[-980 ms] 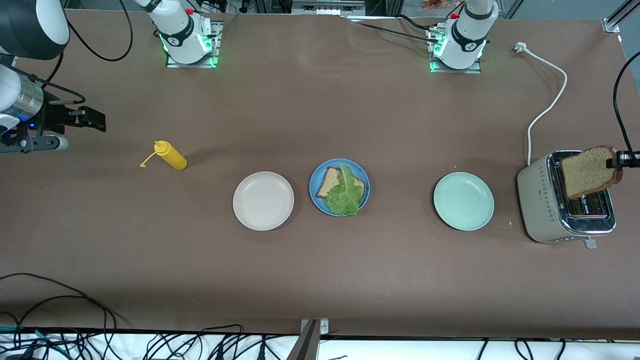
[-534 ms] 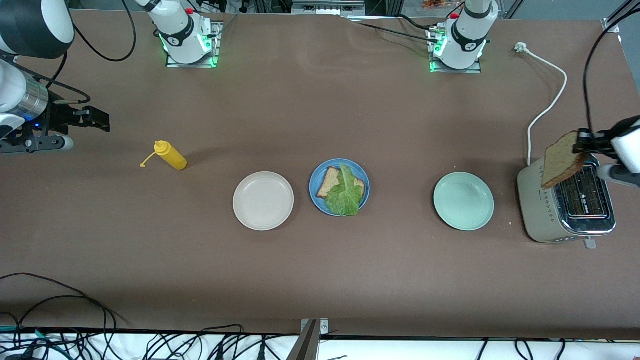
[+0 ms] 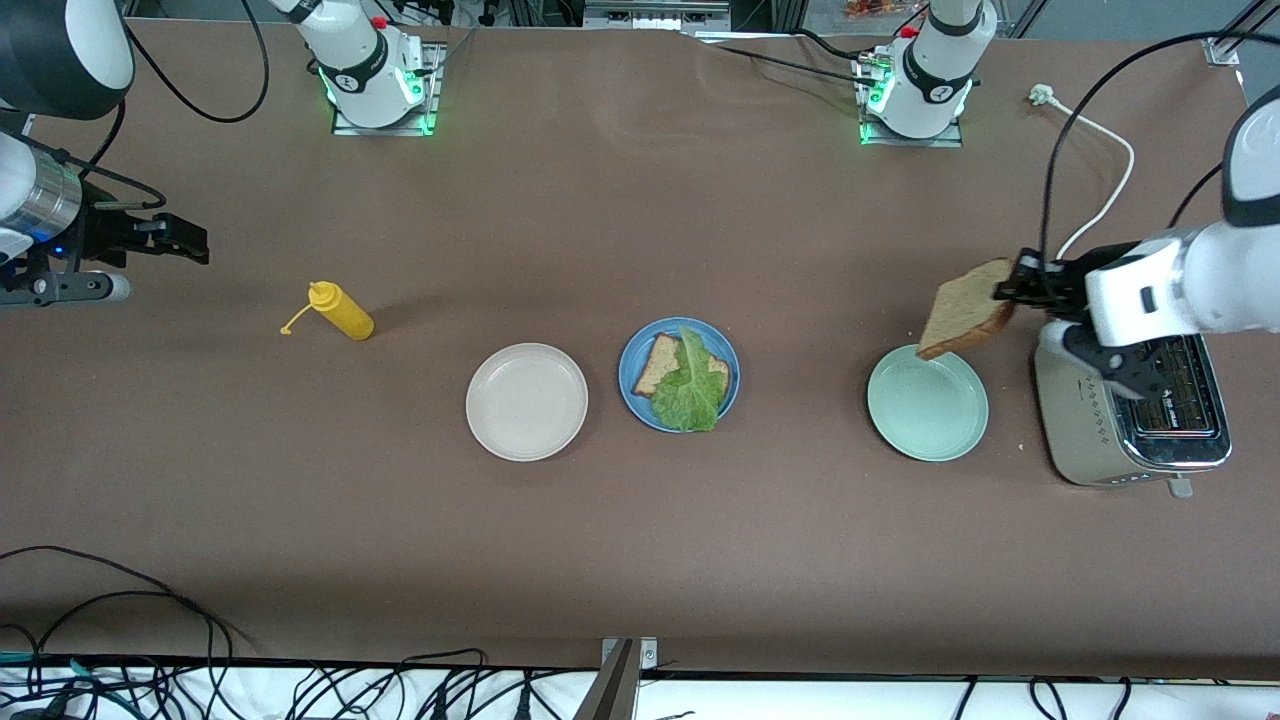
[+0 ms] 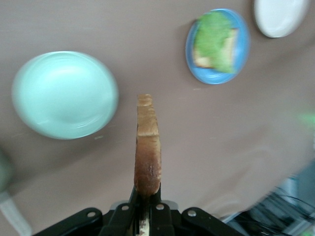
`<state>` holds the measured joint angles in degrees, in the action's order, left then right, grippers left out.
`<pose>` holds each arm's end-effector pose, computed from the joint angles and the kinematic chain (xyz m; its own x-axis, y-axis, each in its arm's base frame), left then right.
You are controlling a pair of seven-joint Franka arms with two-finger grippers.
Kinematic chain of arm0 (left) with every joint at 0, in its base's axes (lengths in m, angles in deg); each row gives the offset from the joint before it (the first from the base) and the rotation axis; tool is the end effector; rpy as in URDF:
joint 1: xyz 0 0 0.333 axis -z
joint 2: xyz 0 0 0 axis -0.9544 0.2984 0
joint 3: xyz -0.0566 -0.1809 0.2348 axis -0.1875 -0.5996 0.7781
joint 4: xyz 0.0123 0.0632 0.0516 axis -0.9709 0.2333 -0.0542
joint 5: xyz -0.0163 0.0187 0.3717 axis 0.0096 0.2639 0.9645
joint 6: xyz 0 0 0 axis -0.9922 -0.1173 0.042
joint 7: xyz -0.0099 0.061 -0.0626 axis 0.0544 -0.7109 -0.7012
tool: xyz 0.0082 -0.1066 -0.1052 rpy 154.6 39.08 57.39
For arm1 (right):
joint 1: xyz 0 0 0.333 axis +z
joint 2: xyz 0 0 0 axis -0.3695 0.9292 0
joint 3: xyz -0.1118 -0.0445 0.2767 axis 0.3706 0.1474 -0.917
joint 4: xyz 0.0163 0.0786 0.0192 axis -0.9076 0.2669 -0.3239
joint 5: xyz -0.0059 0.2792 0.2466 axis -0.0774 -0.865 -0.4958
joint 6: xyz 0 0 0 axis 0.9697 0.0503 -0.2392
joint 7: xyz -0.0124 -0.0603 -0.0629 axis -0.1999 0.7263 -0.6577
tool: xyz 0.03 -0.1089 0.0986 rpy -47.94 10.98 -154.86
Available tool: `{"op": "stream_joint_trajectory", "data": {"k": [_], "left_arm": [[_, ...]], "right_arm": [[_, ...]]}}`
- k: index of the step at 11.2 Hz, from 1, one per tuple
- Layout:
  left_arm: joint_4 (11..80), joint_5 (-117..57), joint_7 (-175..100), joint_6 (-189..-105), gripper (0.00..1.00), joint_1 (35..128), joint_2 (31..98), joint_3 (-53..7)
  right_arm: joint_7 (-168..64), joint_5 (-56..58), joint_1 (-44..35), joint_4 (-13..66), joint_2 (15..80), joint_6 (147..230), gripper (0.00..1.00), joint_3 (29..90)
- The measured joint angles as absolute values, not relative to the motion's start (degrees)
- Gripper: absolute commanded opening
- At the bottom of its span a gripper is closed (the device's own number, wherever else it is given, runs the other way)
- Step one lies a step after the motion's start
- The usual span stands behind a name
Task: Make sandwich in blue plate with both arms
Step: 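Carry the bread slice over the blue plate with the left gripper, then lower the bread onto the lettuce and open the left gripper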
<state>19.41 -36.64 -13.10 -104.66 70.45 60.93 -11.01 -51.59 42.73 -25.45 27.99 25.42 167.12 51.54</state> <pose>0.5845 -0.0751 0.4683 0.8728 -0.4310 -0.2291 -0.3202 -0.8598 0.3977 0.5291 -0.0217 0.4724 0.9840 0.0799 -0.1592 0.0914 -0.9936 0.0665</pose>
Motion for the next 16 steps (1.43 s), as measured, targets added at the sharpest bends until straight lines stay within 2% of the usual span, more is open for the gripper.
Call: {"op": "stream_joint_trajectory", "data": {"k": [3, 6, 11, 14, 15, 16], "left_arm": [[20.07, -48.1, -13.07, -104.85, 0.0, 75.05, 67.92, -11.23], [20.13, -61.18, -12.99, -111.07, 0.0, 79.79, 76.97, -11.26], [20.11, -74.01, -10.54, -121.42, 0.0, 84.62, 87.78, -11.25], [20.04, -78.47, -2.78, -122.96, 0.0, 84.68, 92.29, -10.95], [20.01, -79.5, -0.96, -123.02, 0.04, 84.5, 93.22, -10.79], [19.99, -80.05, 1.1, -123.66, 0.26, 84.38, 93.86, -10.7]], "right_arm": [[-51.76, 42.73, -25.69, 28.05, 25.63, 167.11, 1.0, 52.41], [-53.12, 42.67, -26.07, 28.05, 25.8, 167.17, 1.0, 53.0], [-53.92, 42.61, -26.06, 28.03, 25.76, 167.17, 1.0, 52.98], [-53.95, 42.6, -26.06, 27.93, 25.72, 167.31, 1.0, 52.98], [-53.95, 42.6, -26.05, 27.88, 25.7, 167.31, 1.0, 52.98], [-53.97, 42.6, -26.06, 27.85, 25.66, 167.31, 1.0, 52.98]]}}
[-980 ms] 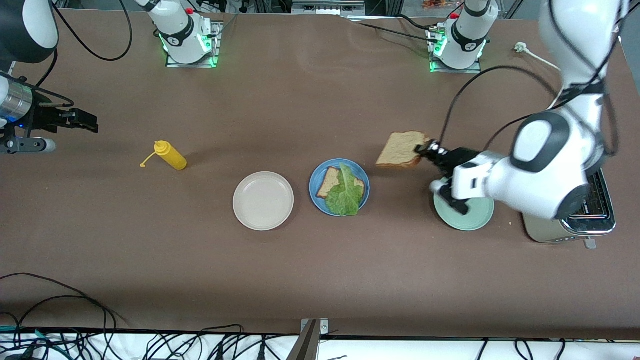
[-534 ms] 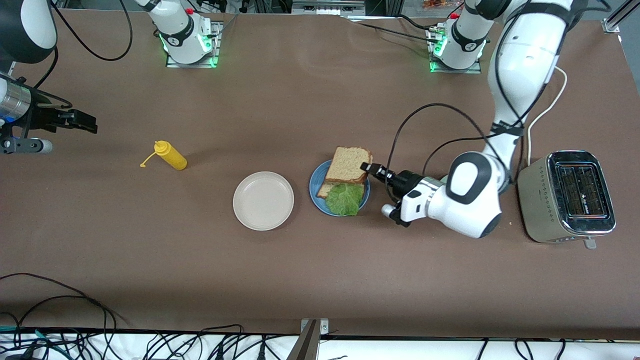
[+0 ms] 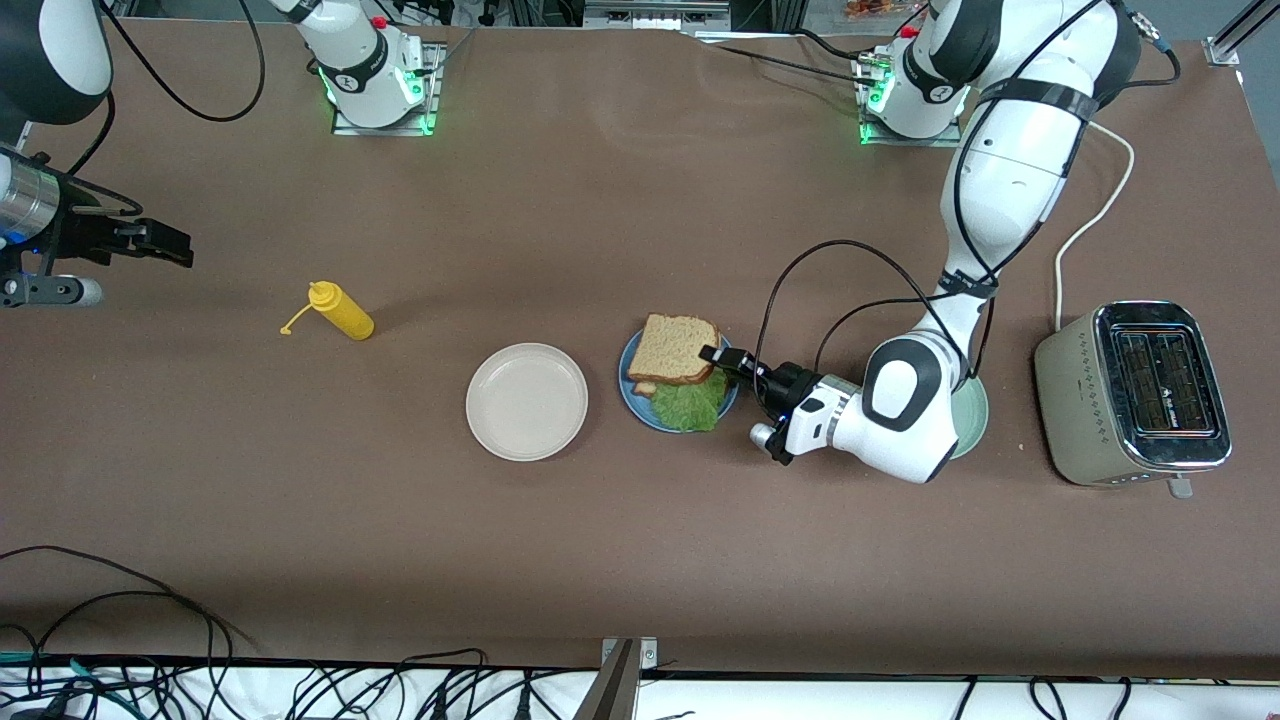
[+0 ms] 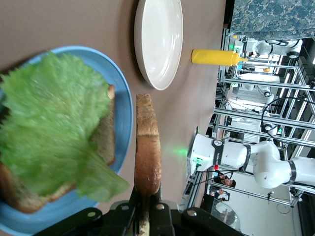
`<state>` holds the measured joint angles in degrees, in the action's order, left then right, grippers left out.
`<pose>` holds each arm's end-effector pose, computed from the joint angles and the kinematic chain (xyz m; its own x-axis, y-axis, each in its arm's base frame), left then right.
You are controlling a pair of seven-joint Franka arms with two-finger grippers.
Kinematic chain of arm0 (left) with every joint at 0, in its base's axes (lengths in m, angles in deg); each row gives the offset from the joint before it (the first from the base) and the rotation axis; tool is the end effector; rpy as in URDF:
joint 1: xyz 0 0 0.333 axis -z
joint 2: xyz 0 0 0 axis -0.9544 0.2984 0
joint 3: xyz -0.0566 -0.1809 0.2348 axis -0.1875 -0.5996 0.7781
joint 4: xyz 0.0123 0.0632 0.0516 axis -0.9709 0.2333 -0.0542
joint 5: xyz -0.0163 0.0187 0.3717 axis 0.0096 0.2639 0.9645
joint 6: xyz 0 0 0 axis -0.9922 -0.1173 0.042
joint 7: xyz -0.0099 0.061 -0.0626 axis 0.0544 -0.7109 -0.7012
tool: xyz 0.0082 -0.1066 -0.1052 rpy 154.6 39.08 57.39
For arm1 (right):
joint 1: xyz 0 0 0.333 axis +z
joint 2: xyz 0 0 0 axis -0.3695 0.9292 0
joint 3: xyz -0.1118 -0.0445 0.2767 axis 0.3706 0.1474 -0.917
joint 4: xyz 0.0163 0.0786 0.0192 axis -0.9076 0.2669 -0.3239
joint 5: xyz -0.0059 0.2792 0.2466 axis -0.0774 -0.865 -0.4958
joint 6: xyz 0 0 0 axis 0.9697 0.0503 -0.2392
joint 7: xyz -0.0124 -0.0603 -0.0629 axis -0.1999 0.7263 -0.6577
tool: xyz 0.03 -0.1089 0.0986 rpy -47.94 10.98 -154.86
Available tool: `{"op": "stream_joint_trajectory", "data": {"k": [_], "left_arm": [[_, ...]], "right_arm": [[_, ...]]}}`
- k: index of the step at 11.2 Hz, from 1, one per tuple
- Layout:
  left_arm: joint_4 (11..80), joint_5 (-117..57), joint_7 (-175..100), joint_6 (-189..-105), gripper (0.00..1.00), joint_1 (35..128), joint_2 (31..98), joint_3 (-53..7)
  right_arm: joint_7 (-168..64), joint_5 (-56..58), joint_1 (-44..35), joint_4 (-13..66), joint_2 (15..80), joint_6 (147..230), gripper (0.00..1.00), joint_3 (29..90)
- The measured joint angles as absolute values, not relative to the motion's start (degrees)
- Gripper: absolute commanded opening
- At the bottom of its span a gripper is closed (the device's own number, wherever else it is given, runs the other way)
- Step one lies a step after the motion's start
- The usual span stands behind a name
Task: Make sandwich in blue plate with both arms
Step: 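Lower the bread onto the lettuce and open the left gripper, then raise the left gripper back toward the toaster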
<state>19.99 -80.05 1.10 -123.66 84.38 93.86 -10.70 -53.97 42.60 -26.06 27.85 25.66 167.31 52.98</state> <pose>0.6002 -0.3041 0.1696 0.8650 -0.4850 -0.1286 -0.0761 -0.3802 0.9218 0.5295 -0.0402 0.4714 0.9880 0.0033 -0.1547 0.0145 -0.9973 0.0716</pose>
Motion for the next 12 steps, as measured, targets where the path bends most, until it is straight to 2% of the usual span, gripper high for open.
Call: {"op": "stream_joint_trajectory", "data": {"k": [1, 2, 8, 12], "left_arm": [[19.97, -80.22, 3.05, -124.48, 0.7, 84.24, 94.41, -10.63], [19.96, -80.23, 4.3, -124.83, 1.0, 84.12, 94.79, -10.55], [18.53, -80.23, 8.59, -124.94, 1.0, 83.13, 94.82, -8.69], [17.71, -72.61, 7.42, -124.91, 1.0, 83.17, 91.32, -8.07]], "right_arm": [[-53.98, 42.6, -26.06, 27.84, 25.63, 167.35, 1.0, 52.98], [-53.99, 42.6, -26.06, 27.83, 25.61, 167.35, 1.0, 52.98], [-55.5, 42.57, -26.06, 27.66, 24.69, 167.35, 1.0, 52.9], [-57.03, 42.56, -26.04, 27.64, 24.51, 167.35, 1.0, 52.55]]}}
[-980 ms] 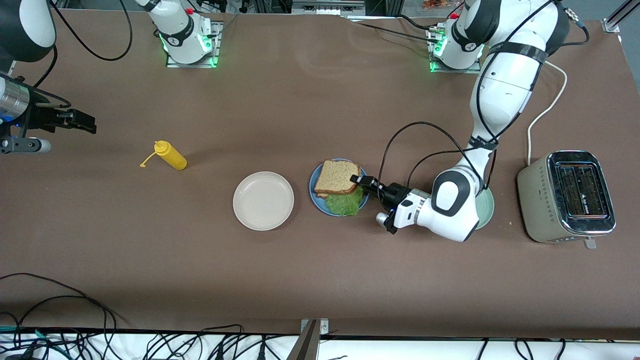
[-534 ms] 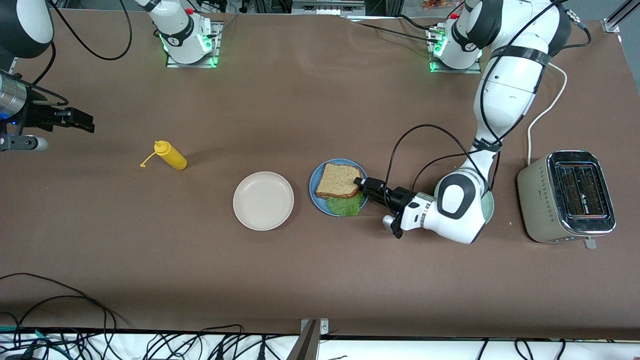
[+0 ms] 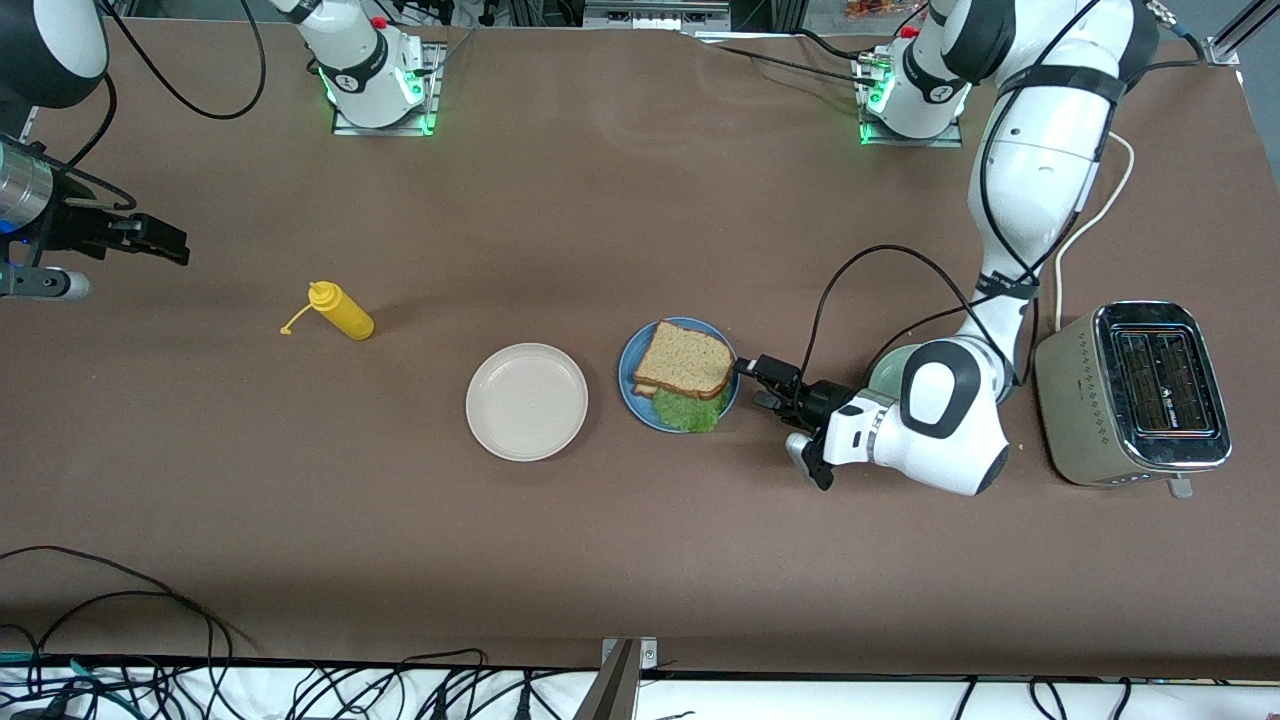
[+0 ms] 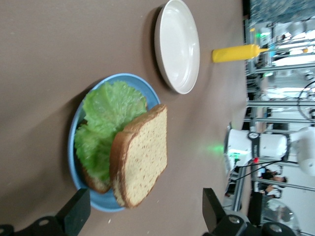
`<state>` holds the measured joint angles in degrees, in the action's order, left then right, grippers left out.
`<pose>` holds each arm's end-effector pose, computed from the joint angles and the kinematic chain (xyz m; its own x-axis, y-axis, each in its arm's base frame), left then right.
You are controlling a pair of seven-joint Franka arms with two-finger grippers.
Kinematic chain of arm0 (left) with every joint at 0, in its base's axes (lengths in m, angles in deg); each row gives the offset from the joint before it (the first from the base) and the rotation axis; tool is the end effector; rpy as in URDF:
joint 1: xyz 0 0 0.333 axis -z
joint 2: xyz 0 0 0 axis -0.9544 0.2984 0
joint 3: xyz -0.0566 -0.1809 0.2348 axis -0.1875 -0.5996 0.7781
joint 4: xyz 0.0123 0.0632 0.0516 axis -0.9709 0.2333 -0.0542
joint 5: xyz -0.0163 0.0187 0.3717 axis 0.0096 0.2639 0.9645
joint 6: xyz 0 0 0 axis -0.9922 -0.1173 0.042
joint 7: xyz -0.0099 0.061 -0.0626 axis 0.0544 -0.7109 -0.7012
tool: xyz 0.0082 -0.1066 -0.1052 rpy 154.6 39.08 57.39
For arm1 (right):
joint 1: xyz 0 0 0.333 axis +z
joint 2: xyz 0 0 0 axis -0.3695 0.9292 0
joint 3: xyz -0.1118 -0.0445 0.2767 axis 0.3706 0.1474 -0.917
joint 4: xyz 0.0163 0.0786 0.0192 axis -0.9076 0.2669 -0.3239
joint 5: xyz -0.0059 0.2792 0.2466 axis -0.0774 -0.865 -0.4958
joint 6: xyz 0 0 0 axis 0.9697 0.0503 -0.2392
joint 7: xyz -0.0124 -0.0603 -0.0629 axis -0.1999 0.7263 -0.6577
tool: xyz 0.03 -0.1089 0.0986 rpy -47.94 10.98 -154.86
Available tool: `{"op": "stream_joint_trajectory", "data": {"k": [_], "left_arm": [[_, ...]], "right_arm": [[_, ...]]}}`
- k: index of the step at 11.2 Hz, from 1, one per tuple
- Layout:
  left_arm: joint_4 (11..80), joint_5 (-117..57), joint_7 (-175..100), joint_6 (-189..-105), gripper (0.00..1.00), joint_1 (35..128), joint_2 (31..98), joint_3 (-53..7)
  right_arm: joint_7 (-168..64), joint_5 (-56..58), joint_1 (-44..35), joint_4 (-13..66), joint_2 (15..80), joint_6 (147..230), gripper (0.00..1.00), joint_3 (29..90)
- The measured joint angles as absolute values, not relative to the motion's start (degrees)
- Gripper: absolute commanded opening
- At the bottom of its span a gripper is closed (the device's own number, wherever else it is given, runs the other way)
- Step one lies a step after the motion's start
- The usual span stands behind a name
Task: Make sandwich in blue plate with both arms
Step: 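Raise the left gripper back toward the toaster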
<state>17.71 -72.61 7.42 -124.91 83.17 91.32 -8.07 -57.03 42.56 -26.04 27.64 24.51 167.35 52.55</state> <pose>0.6293 -0.2593 0.1938 0.8462 -0.5326 0.0193 -0.2932 -0.4349 0.8514 0.5276 -0.0358 0.4837 0.9911 -0.0424 -0.1265 -0.0325 -0.9963 0.0798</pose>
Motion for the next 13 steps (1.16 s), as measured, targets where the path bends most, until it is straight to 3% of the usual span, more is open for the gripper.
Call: {"op": "stream_joint_trajectory", "data": {"k": [4, 13], "left_arm": [[17.52, -62.44, -1.16, -124.38, 1.0, 83.2, 85.48, -8.0], [17.37, -31.42, -13.98, -110.12, 1.0, 83.01, 64.11, -6.56]], "right_arm": [[-57.07, 42.56, -26.05, 27.63, 24.51, 167.35, 1.0, 52.6], [-57.11, 42.56, -26.09, 27.62, 24.51, 165.9, 1.0, 54.03]]}}
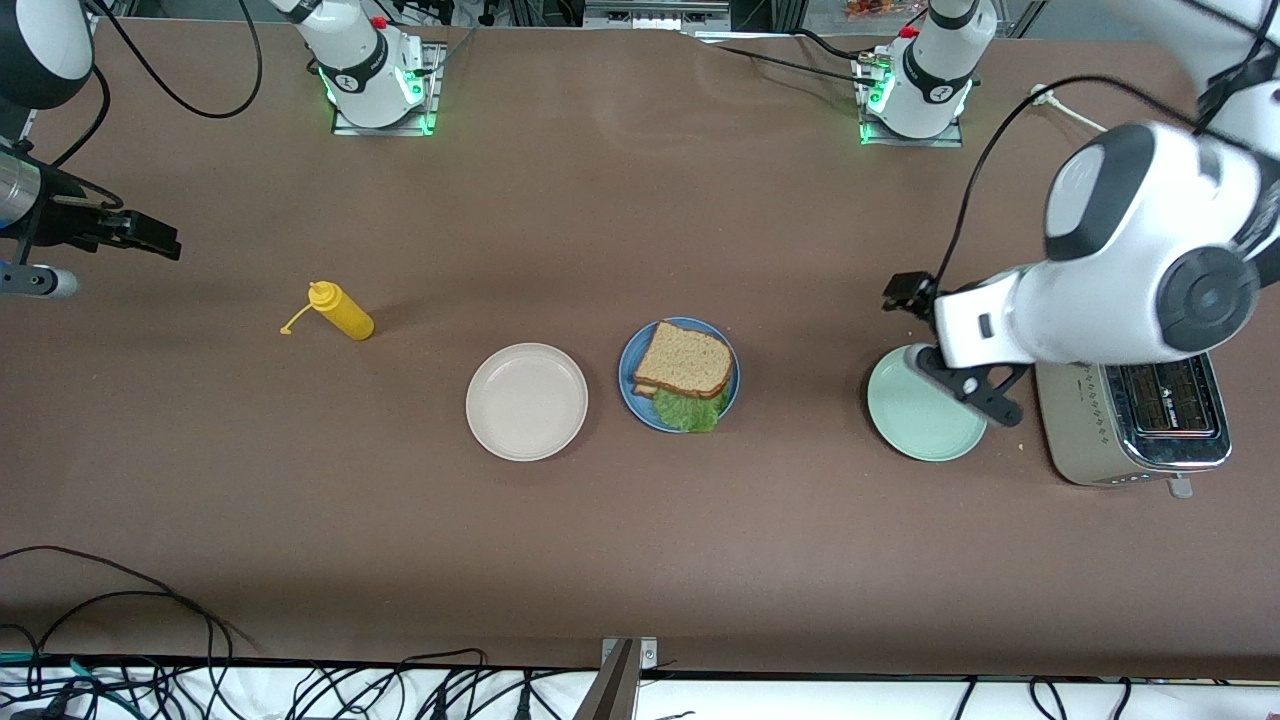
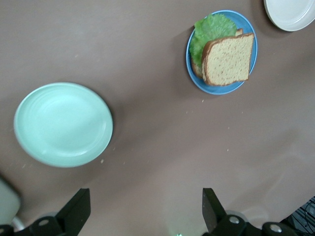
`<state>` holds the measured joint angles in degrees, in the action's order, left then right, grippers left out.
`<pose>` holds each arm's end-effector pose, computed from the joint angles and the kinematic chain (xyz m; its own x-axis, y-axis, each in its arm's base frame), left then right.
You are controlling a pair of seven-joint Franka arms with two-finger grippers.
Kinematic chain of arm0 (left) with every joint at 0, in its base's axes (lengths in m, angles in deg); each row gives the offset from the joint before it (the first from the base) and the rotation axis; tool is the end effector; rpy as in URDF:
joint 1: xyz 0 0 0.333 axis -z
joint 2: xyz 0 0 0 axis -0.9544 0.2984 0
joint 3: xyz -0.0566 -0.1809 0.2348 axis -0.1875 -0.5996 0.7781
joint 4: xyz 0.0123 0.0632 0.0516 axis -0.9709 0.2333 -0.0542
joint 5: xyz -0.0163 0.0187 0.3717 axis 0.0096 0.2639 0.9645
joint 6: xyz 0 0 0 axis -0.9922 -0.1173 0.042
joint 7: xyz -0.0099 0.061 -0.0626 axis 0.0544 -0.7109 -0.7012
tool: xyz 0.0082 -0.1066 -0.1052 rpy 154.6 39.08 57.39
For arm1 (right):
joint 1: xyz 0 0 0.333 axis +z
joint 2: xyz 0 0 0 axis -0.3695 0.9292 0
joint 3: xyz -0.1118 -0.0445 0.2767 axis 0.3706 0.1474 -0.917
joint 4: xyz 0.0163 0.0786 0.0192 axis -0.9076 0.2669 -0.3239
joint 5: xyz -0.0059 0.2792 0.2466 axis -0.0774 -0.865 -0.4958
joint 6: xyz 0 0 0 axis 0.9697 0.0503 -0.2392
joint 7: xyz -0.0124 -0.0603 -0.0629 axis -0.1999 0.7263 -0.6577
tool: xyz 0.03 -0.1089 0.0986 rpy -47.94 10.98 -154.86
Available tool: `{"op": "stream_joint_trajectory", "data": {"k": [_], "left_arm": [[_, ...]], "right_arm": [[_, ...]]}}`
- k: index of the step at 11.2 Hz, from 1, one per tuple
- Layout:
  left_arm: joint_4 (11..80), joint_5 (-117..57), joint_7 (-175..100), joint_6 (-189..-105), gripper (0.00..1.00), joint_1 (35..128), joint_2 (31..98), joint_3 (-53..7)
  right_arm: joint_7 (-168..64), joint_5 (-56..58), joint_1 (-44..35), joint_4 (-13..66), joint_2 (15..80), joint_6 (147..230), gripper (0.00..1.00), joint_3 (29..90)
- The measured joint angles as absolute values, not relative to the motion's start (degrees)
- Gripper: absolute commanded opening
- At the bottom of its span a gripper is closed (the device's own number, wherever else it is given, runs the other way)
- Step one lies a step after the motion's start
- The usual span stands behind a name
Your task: Make sandwich in blue plate with both arms
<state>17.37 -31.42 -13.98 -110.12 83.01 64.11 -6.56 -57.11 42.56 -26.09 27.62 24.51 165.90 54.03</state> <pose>0.5964 -0.1537 0.4468 0.8357 -0.5067 -0.2120 -0.4493 -0.8526 0.2667 0.5224 -0.0497 0.4822 0.9859 -0.0721 -0.1510 -0.0604 -0.9949 0.0805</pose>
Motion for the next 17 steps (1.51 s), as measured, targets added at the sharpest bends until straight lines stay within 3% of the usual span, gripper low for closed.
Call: {"op": "stream_joint_trajectory", "data": {"k": [5, 7, 9, 11, 14, 17], "left_arm": [[17.91, -28.32, -14.03, -104.89, 1.0, 81.57, 55.58, -3.32], [22.88, -25.28, -14.03, -109.65, 1.0, 81.54, 50.78, -3.1], [33.43, -24.97, -14.12, -120.83, 1.0, 81.45, 43.85, -2.53], [40.62, -24.3, -14.11, -126.23, 1.0, 80.92, 38.49, -2.16], [43.68, -20.25, -17.19, -126.62, 1.0, 79.62, 35.72, -2.58], [44.08, -20.2, -18.27, -125.57, 1.0, 74.76, 35.72, -7.25]], "right_arm": [[-57.11, 42.57, -26.01, 27.64, 24.58, 165.66, 1.0, 54.04], [-57.11, 42.57, -26.01, 27.65, 24.6, 165.16, 1.0, 54.01], [-57.11, 42.57, -26.01, 27.65, 24.6, 163.99, 1.0, 54.0], [-57.11, 42.57, -26.01, 27.65, 24.59, 163.23, 1.0, 53.99], [-57.11, 42.57, -26.01, 27.65, 24.58, 162.86, 1.0, 53.98], [-57.11, 42.57, -26.0, 27.65, 24.58, 162.81, 1.0, 53.82]]}}
